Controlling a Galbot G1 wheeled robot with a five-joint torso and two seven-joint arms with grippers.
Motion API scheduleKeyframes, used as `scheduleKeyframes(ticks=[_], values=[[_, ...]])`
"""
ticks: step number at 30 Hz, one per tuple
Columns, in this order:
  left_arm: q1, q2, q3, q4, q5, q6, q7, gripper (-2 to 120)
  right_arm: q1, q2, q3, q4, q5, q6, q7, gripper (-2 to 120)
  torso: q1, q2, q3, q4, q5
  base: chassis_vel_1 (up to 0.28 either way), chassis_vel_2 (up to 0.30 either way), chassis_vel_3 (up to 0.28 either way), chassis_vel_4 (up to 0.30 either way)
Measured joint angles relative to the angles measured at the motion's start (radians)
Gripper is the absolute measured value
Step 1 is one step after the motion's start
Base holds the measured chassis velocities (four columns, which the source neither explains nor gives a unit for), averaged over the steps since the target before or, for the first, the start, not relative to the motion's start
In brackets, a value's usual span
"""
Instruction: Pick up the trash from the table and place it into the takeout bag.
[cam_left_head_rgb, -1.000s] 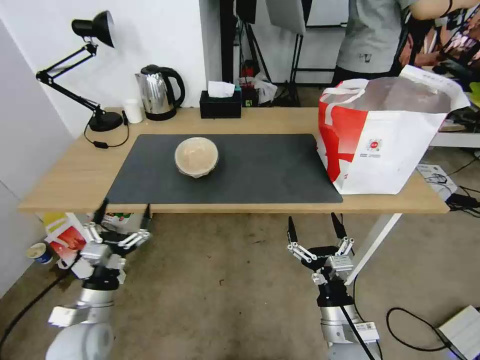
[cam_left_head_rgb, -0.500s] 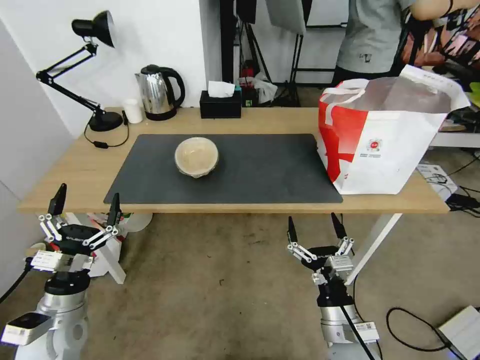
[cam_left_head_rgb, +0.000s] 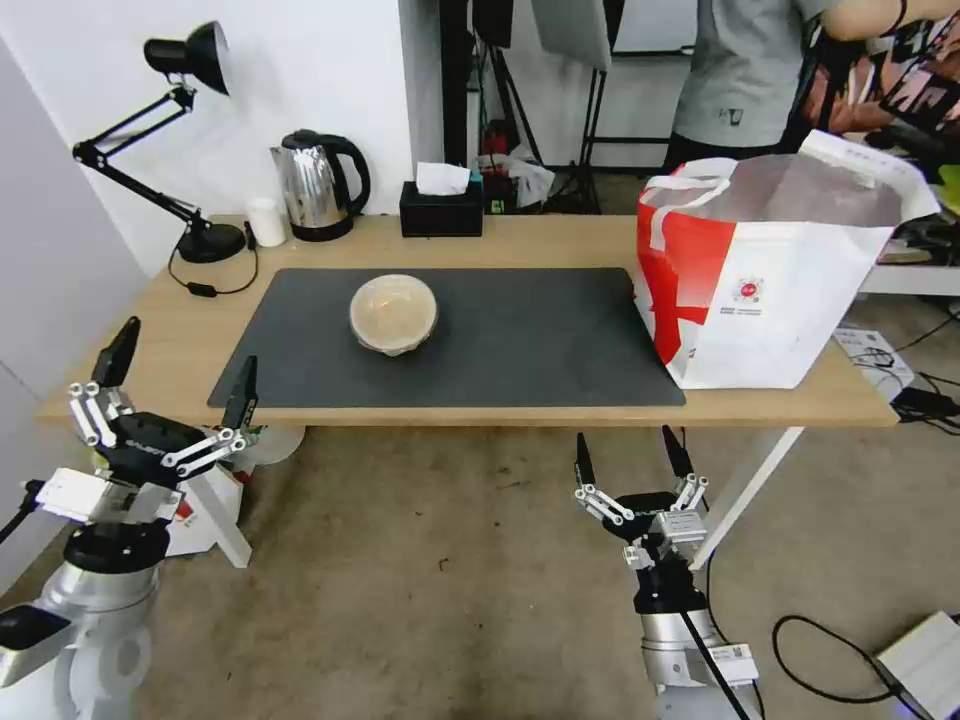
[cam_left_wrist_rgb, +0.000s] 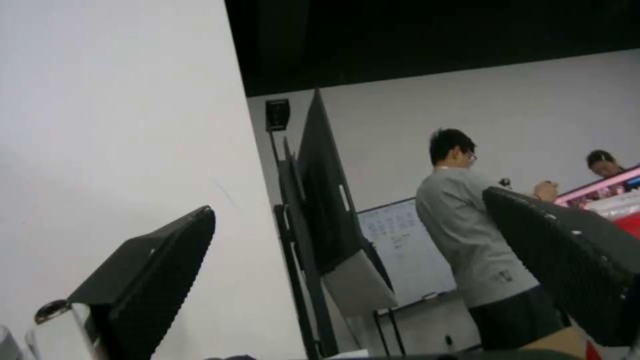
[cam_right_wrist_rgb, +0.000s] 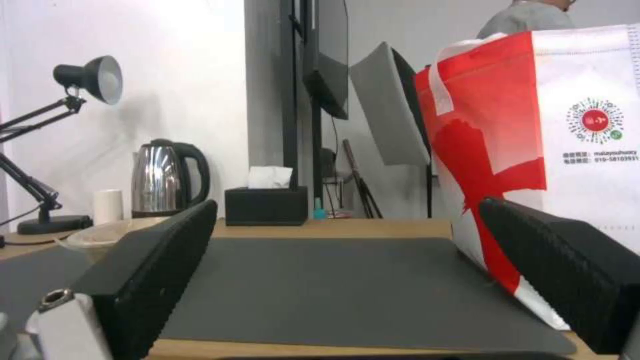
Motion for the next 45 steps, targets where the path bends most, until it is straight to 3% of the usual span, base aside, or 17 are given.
scheduleKeyframes(ticks=[14,35,45], values=[[-0.066,0.121,0.02,0.079,-0.002,0.019,-0.025,100,0.0,0.0,0.0,0.0,0.0,0.0,0.0,100,0.0,0.0,0.0,0.0001,0.0,0.0,0.0,0.0,0.0],[-0.161,0.281,0.068,0.13,0.01,0.052,-0.021,100,0.0,0.0,0.0,0.0,0.0,0.0,0.0,100,0.0,0.0,0.0,0.0001,-0.0001,0.0,0.0,0.0,0.0],[-0.224,0.349,0.217,0.185,-0.075,0.103,-0.019,100,0.0,0.0,0.0,0.0,0.0,0.0,0.0,100,0.0,0.0,0.0,0.0,0.0,0.0,0.0,0.0,0.0]])
